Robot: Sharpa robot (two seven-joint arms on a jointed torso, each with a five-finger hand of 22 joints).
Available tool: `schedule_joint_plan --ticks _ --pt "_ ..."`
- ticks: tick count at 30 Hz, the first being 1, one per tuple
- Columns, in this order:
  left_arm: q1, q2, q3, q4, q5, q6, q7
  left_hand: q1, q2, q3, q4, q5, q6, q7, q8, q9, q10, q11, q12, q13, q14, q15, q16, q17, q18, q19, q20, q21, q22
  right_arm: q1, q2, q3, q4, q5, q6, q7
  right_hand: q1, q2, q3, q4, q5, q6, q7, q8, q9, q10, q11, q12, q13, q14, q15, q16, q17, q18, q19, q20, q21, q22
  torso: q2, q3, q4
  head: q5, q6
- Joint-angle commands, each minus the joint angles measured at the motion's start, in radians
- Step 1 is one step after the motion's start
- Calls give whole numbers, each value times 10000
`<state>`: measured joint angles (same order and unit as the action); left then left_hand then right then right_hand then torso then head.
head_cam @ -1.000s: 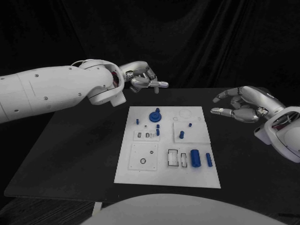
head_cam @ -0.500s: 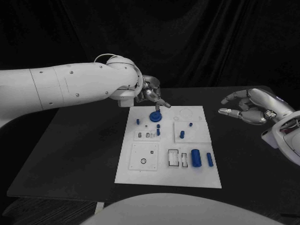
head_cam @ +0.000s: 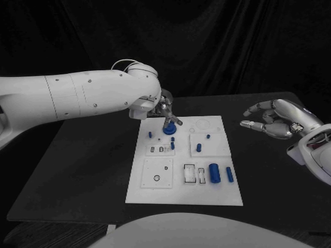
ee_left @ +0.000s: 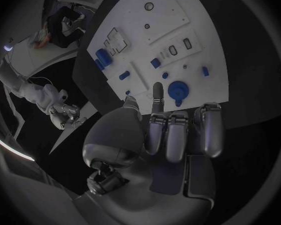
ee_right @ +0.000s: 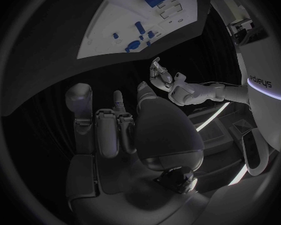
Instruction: Assemble the parts on the task board
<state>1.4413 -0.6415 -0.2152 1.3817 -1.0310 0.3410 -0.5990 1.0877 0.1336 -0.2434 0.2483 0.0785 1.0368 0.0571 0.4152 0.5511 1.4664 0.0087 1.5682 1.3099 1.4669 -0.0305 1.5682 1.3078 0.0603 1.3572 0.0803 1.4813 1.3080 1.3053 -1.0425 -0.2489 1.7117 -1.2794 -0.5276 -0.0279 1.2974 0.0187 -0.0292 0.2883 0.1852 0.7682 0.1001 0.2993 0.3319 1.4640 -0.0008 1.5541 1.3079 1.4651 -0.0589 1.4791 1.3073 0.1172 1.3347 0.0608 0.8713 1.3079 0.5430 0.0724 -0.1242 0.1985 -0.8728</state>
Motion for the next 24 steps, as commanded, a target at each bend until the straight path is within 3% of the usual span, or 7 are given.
schedule_joint_plan --ticks 1,3,5,9,12,17,24 --pt "-87 94 6 -108 -58 565 -684 -166 -28 67 2 -13 82 -13 -14 101 1044 -114 26 2609 1039 -84 26 2630 -65 55 -38 29 803 -85 8 6 -7 -7 -270 -196 16 111 -56 -1 27 73 15 42 -13 947 78 8 2484 564 72 1 1282 -14 26 3 17 1102 -17 6 -66 -40 2" --pt "-150 142 6 -166 -58 593 -782 -268 -21 85 16 -97 82 -19 -48 181 1044 -126 26 2609 1039 -102 26 2630 -57 31 -59 4 775 -124 5 6 -4 -7 -306 -193 16 111 -56 -1 27 73 15 42 -13 947 78 8 2484 564 72 1 1282 -14 26 3 17 1102 -23 26 -97 -34 2" --pt "-221 169 6 -199 -58 572 -873 -339 -10 99 30 -139 69 -19 -82 227 1044 -131 26 2609 1039 -111 26 2630 -58 38 -69 -4 777 -151 0 6 -2 -7 -338 -196 16 112 -58 -1 30 76 16 44 -14 904 79 -49 2433 565 72 3 1285 -13 26 3 13 1101 -34 44 -87 -83 2" --pt "-347 182 6 -250 -58 442 -1001 -498 1 133 54 -138 140 -46 -120 355 1044 -161 26 2609 1039 -144 26 2630 -68 106 -99 -3 816 -178 -15 6 3 -7 -377 -209 24 128 -80 -11 77 167 18 102 -14 921 82 -29 2451 591 72 41 1338 -32 85 2 136 1127 -56 44 -39 -309 2" --pt "-452 220 5 -317 -58 343 -1028 -521 0 172 23 -86 176 -65 -151 414 1044 -183 26 2609 1039 -166 26 2630 -71 135 -119 -7 829 -197 -34 6 17 -7 -383 -225 34 137 -101 -15 115 249 19 148 -18 935 85 -11 2466 607 72 59 1363 -39 116 1 184 1136 -77 40 17 -394 2" --pt "-648 253 5 -439 -58 215 -992 -510 4 237 -39 -34 164 -72 -236 463 1044 -200 26 2609 1039 -189 26 2630 -77 172 -143 -11 846 -224 -9 6 22 -7 -385 -226 60 148 -113 -23 181 300 17 174 -31 941 85 -5 2472 620 70 72 1381 -44 146 -1 224 1144 -83 71 11 -408 2" --pt "-944 361 5 -517 -58 -110 -872 -492 4 305 -114 25 214 -92 -297 518 1044 -221 26 2609 1039 -212 26 2630 -93 252 -166 5 900 -281 -14 6 24 -7 -371 -246 87 156 -122 -29 253 326 17 185 -47 943 86 -4 2472 628 68 77 1387 -45 162 -3 235 1146 -106 34 12 -486 2"
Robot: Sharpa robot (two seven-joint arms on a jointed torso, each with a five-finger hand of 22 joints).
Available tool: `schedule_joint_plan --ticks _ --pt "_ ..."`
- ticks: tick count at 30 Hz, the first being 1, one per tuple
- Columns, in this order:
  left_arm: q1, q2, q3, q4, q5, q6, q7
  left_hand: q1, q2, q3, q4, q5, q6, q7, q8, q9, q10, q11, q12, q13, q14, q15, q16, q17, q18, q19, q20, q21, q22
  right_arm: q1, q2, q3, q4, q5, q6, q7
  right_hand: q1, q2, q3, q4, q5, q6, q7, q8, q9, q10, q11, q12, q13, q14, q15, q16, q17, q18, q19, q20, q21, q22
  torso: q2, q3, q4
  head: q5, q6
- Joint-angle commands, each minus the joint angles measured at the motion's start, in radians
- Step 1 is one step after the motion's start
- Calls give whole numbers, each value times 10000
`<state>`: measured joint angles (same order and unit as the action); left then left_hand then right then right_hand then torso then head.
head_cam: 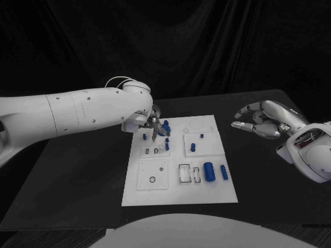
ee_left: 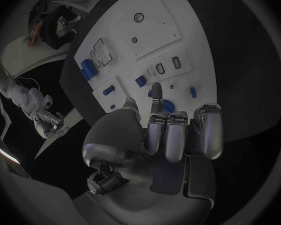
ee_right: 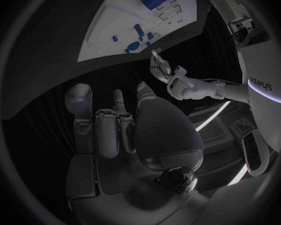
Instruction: Assemble the parts on the task board
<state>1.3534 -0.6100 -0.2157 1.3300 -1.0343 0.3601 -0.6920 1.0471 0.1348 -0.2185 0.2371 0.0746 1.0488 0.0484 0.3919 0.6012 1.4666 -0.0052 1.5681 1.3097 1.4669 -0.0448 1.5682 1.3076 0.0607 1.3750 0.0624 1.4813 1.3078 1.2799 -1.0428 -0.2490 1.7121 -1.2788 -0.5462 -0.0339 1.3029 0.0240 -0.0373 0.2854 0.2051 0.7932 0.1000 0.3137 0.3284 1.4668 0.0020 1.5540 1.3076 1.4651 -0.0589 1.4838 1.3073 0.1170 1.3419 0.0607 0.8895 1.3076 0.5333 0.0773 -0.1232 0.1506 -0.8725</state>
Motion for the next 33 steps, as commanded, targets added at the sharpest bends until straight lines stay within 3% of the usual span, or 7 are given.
schedule_joint_plan --ticks 1,10,28,33 --pt "-109 64 9 0 -25 -376 73 -76 -7 77 -26 77 99 -8 -85 30 1041 -87 26 2611 1039 -75 26 2632 -92 66 6 -4 889 -32 -18 6 27 -13 -177 -196 42 108 -41 -2 79 82 18 43 -18 910 57 -10 2469 625 68 23 1377 -41 87 -1 34 1144 -17 -12 -6 -4 -1" --pt "-349 167 9 -57 -24 -624 273 -16 22 236 -196 251 145 -23 -237 126 1041 -101 26 2611 1039 -95 26 2632 -56 -58 -23 -108 756 -79 -8 6 0 -13 -104 -165 82 117 -57 1 227 85 16 40 -54 906 54 -17 2462 632 66 26 1382 -47 113 -3 74 1152 -36 15 3 -209 -1" --pt "-690 367 9 -374 -25 -895 488 50 61 437 -405 468 92 3 -510 197 1041 -88 26 2611 1039 -90 26 2632 -41 -105 -27 -190 700 -202 27 7 -74 -9 -81 53 82 97 -83 7 276 101 9 46 -69 899 45 -27 2453 650 61 55 1425 -55 138 -7 128 1164 -83 -1 -32 -282 -1" --pt "-755 421 9 -451 -25 -908 529 71 73 474 -442 494 114 -2 -534 209 1041 -90 26 2611 1039 -91 26 2632 -38 -111 -27 -200 692 -206 47 7 -96 -8 -72 75 82 97 -83 7 276 101 9 46 -69 899 45 -27 2453 650 61 55 1425 -55 138 -7 128 1164 -99 9 -6 -318 -1"
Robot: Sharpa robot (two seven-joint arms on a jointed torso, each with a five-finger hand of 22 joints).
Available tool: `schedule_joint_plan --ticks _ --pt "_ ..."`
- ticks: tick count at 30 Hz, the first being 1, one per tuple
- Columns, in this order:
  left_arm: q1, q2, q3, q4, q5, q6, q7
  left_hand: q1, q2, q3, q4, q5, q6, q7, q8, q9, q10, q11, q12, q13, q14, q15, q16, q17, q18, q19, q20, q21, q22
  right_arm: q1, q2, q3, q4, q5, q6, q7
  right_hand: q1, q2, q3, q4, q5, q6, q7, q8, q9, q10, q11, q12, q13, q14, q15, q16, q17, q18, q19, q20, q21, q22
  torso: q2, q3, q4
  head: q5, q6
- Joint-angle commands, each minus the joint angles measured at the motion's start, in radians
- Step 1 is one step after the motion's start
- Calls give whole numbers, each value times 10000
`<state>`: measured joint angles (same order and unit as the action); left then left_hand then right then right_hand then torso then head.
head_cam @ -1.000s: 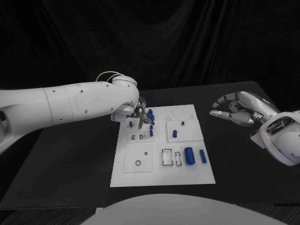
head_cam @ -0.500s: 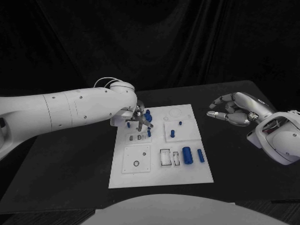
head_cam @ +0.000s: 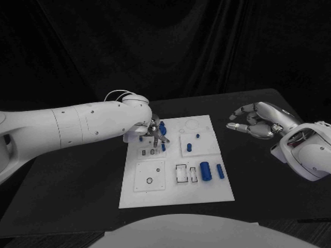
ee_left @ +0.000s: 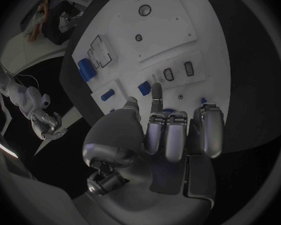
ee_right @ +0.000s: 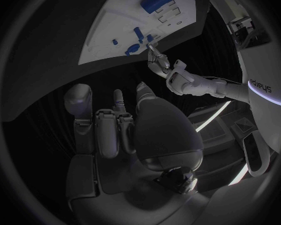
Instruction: Assemble the parts on the task board
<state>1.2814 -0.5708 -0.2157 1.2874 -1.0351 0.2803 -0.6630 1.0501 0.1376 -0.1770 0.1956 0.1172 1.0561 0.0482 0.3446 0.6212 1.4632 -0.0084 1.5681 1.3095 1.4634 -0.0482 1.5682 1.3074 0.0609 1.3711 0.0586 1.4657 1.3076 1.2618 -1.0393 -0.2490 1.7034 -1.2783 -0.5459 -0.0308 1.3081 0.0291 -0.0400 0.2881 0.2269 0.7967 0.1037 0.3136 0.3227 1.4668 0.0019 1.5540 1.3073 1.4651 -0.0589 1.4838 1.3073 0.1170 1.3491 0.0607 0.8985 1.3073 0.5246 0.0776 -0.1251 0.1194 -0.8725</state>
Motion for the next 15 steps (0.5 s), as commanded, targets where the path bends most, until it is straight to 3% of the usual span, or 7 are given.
schedule_joint_plan --ticks 1,15 --pt "-49 34 9 -37 -17 -150 254 41 45 59 -27 69 42 0 -62 9 1076 -58 27 2613 1074 -57 26 2634 -39 -76 12 -47 690 -26 19 7 -16 -12 -74 50 30 46 -56 -20 58 66 -27 46 -11 899 46 -26 2456 650 61 55 1425 -55 66 -7 37 1167 -8 5 11 -5 -2" --pt "-190 113 9 -167 -21 -281 370 60 87 155 -105 127 138 -21 -117 45 1076 -72 27 2613 1074 -65 26 2634 -15 -151 7 -111 613 -114 64 7 -55 -11 -40 109 33 50 -63 -16 78 87 -31 56 -17 885 43 -47 2436 648 57 47 1413 -54 69 -9 35 1166 -28 9 7 -22 -2"
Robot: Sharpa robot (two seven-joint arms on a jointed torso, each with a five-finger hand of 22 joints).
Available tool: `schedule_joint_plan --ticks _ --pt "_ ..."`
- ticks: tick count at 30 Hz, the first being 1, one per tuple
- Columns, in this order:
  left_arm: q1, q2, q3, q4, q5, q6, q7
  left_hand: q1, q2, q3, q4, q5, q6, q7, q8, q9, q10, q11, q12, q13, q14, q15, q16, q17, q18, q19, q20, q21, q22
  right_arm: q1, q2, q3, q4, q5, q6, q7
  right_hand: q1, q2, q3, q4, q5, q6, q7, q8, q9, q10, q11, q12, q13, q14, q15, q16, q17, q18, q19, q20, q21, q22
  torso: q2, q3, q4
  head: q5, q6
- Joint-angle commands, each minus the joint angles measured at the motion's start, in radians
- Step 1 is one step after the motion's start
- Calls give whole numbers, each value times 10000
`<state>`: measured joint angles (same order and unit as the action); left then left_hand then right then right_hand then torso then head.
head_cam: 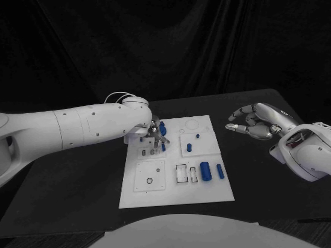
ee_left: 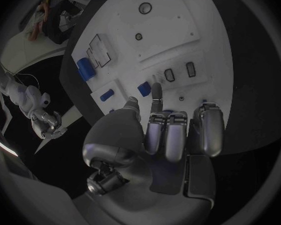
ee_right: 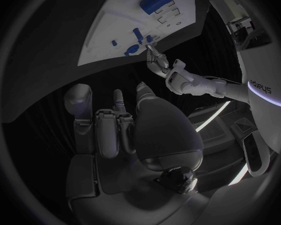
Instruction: Assemble the parts on the task board
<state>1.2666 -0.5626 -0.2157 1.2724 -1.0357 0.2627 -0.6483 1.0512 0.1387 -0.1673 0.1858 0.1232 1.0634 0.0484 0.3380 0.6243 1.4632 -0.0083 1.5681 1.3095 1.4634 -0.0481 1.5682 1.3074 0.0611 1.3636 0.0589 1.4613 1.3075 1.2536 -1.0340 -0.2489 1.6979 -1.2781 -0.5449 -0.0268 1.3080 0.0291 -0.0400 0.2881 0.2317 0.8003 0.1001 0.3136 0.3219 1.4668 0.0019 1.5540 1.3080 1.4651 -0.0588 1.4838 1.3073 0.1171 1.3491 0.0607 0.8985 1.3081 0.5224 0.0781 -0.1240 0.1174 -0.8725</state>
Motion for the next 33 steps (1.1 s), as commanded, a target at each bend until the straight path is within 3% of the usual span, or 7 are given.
schedule_joint_plan --ticks 1,18,33 --pt "-55 35 9 -27 -16 -105 229 48 89 72 -13 70 76 -26 -59 18 1076 -74 27 2613 1074 -68 26 2634 -15 -81 3 -73 608 -36 15 7 1 -13 -56 77 33 51 -63 -16 30 52 4 56 -10 885 43 -47 2429 648 57 47 1413 -55 70 -10 35 1158 -7 2 -16 0 -2" --pt "-158 169 9 -212 -15 -168 423 125 147 259 -185 215 149 -52 -194 65 1076 -101 27 2613 1074 -93 26 2634 -8 -82 -17 -115 592 -50 61 7 -28 -13 -92 78 56 60 -61 -23 51 75 1 66 -17 888 42 -43 2433 648 55 44 1408 -50 65 -12 7 1152 -18 2 -2 -47 -2" --pt "-296 303 9 -387 -15 -186 544 226 219 478 -376 313 221 -83 -306 117 1076 -130 27 2613 1074 -120 26 2634 -16 -33 -41 -122 626 -51 116 7 -57 -13 -286 1 54 205 -35 7 139 147 11 93 -50 877 67 -60 2416 632 66 4 1354 -37 43 -10 -93 1129 -25 -3 -11 -99 -2"
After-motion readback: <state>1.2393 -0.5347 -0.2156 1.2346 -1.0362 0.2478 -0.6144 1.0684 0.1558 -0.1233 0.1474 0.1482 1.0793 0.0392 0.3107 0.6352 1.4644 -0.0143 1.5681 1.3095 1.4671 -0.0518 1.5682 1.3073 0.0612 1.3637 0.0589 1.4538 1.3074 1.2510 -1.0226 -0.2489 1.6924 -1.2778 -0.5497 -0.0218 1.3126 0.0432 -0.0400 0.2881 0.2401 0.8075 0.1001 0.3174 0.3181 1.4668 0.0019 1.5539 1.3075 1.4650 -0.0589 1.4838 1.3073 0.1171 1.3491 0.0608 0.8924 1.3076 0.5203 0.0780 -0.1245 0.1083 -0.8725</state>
